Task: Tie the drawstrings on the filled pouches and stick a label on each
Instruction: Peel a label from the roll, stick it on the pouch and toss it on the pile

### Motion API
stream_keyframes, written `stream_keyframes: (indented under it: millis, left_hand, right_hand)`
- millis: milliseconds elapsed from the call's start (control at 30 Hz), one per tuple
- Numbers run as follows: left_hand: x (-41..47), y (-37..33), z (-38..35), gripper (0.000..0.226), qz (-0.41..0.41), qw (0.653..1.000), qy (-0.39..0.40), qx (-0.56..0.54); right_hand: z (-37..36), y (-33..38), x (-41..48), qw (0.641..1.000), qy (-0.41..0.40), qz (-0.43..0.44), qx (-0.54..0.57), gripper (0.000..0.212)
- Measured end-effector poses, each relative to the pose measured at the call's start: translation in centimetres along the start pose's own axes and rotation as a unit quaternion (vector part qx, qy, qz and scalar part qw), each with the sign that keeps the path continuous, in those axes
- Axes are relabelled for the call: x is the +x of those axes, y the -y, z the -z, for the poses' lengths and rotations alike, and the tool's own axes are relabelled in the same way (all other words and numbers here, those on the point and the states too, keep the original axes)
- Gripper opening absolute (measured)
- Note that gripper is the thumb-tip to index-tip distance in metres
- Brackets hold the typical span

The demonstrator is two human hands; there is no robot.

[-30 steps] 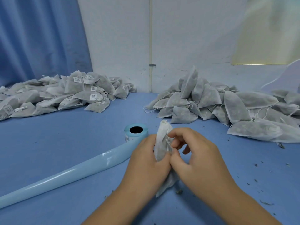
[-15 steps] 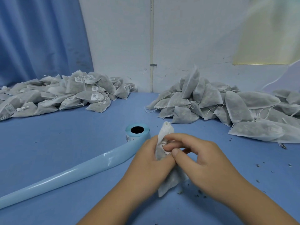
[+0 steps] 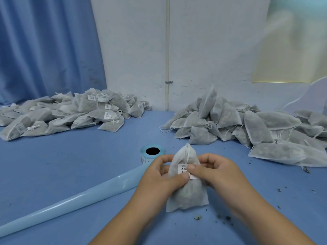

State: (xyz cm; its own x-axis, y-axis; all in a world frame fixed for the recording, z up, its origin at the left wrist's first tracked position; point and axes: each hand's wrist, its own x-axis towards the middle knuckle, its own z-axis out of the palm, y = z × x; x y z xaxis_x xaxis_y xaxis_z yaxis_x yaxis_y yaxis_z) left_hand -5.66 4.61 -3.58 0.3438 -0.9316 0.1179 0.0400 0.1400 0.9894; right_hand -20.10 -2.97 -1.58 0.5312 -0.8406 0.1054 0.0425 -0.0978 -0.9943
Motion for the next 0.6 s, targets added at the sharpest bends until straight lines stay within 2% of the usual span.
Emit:
stream_keyframes:
  millis: [100,167,267,367,467,600]
  left_hand:
    - [-0.2,-0.4,1.0,0.048,0.017,0.999,0.044,-0.018]
    - [-0.4,-0.7,1.8,0.047,0.024,0.998,0.048,-0.041]
    - [-0.7,-1.1,2.6,0.029,0.033,0.997,0.012,-0.069]
    - [-0.8,-1.5,3.2,0.012,0.049,0.993,-0.058,-0.086]
    - [-0.8,-2.0,4.3,0.021,0.078,0.984,-0.109,-0.121]
    - [-1.3,-2.5,6.1,0.031,0.135,0.964,-0.126,-0.191]
  right_hand:
    - [-0.7,0.3,0.2,0.997,0.007,-0.043,0.067,0.023]
    - [-1.4,0.6,0.2,0.997,0.018,-0.047,0.066,0.022]
    - [-2.9,0.7,0.4,0.999,0.018,-0.026,-0.01,0.02]
    - [-4.7,0.8,0.6,0.996,0.028,-0.009,-0.081,0.025]
    - [-6.6,1.0,0.9,0.993,0.094,-0.024,-0.074,0.018]
    - [-8.4,1.5,1.3,0.976,0.193,-0.037,-0.096,0.009]
